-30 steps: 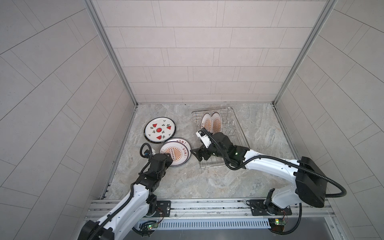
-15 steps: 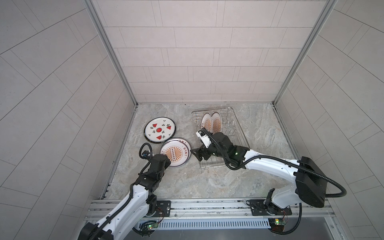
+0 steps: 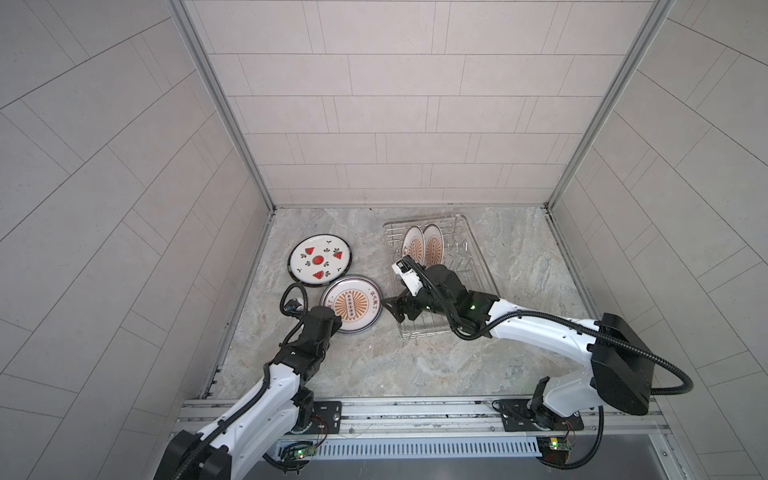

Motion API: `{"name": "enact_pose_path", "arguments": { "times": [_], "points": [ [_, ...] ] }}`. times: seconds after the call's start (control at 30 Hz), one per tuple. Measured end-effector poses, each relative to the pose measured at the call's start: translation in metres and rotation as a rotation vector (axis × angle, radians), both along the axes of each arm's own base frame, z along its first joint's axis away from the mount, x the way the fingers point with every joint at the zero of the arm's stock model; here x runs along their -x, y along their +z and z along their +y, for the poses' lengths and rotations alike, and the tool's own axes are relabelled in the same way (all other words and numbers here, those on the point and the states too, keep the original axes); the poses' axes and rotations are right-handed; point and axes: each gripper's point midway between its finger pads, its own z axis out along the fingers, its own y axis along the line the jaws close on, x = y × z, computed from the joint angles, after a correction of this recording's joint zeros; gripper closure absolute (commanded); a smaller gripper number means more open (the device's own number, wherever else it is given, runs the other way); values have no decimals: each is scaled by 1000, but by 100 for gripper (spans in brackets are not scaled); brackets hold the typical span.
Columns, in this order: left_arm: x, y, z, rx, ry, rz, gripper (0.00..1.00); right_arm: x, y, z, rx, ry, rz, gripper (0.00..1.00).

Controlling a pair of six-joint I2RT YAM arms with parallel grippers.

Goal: Unload the plates from the dish rack
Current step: 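Open the left gripper off the stack while the right gripper moves toward the rack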

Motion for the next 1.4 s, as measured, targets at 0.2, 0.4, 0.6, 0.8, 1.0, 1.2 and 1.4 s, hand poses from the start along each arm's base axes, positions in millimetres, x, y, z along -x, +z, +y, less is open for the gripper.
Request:
{"name": "enact_pose_path", "arguments": {
  "times": [0.2,0.4,0.6,0.8,1.0,1.2,1.4],
  "points": [
    [1,4,6,-17,30,-13,60,0,1,0,-1,0,-1,8],
    [-6,32,2,-21,-14,-120,48,3,3,-3,-20,-1,-16,8],
    [-18,63,-18,-12,-139,-256,4,5,14,-13,-68,-31,-47,0],
    [-26,81,-69,103,-384,-362,0,-4,31,-34,-98,-147,-101,1],
    [-22,85,-107,124,-573,-395,0,-9,48,-64,-123,-281,-164,0],
    [-15,103,-129,154,-695,-483,0,-20,62,-94,-145,-440,-192,0],
    [-7,116,-138,137,-760,-553,0,-35,53,-121,-111,-573,-156,0]
  ]
}}
